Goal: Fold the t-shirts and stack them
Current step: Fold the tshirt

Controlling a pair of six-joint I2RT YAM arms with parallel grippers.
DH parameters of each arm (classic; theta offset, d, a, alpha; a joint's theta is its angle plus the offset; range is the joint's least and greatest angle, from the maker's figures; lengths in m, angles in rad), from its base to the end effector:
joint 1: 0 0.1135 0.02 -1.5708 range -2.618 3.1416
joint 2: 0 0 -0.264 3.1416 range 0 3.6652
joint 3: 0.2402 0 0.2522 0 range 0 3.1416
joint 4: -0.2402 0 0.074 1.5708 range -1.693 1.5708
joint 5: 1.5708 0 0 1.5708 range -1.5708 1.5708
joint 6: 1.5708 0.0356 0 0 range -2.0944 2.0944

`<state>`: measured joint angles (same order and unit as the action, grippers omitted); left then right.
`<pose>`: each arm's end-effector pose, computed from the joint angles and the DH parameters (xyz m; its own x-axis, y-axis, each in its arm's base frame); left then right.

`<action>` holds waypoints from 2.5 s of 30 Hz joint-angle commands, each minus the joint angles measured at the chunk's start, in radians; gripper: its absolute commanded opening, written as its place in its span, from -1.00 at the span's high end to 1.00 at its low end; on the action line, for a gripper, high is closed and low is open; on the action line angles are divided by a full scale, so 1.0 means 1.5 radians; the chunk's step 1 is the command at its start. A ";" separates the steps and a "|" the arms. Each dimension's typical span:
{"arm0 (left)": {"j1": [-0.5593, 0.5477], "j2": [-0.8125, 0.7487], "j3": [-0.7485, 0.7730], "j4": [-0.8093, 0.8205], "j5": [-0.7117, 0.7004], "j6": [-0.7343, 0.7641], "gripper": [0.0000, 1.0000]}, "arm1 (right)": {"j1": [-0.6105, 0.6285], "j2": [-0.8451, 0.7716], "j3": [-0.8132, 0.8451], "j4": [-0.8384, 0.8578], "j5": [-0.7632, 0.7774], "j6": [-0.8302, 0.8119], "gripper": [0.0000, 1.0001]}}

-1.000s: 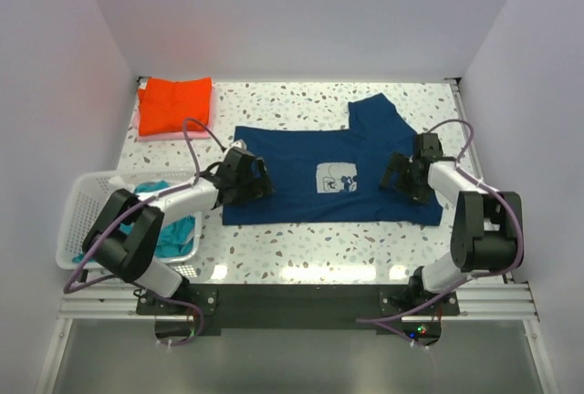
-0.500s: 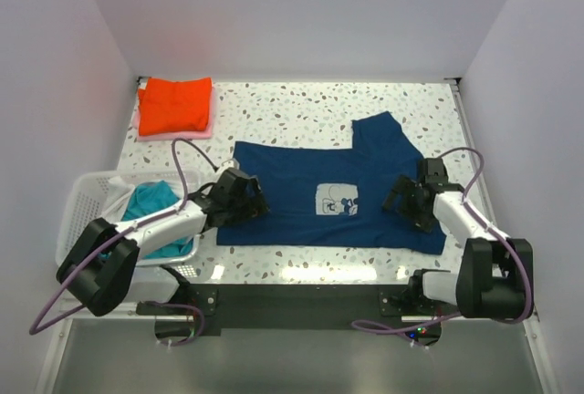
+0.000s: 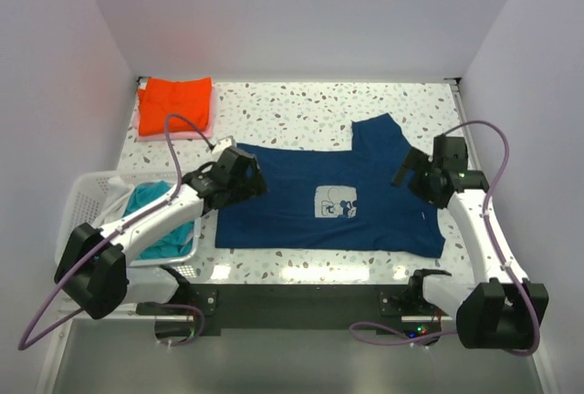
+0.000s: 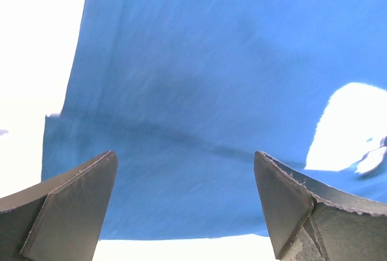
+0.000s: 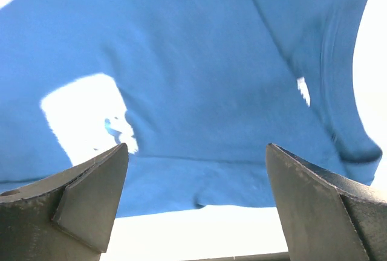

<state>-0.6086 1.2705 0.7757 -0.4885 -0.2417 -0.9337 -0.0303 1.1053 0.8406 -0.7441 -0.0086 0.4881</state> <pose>0.2068 -0.1337 0.2118 -0.7649 -0.4182 -0.4899 -0.2834 0.9015 -0.3270 0.2119 -0.0061 0.2505 -0.7350 0.4914 -0.4672 0.4194 0.8709 0.2563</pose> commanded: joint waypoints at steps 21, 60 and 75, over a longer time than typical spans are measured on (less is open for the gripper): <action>0.179 0.531 0.607 -0.140 -0.087 0.130 -0.63 | -0.003 -0.056 0.062 0.013 -0.065 -0.101 -0.97; 0.205 0.606 0.572 -0.077 -0.044 0.162 1.00 | -0.003 -0.033 0.065 0.011 -0.027 -0.101 -0.98; 0.204 0.541 0.498 -0.002 -0.010 0.183 1.00 | -0.003 0.313 0.332 0.155 0.004 -0.063 -0.97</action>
<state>-0.3077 2.1239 1.5532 -0.5159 -0.2916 -0.6830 -0.0338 1.4960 1.2221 -0.6113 -0.0395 0.3847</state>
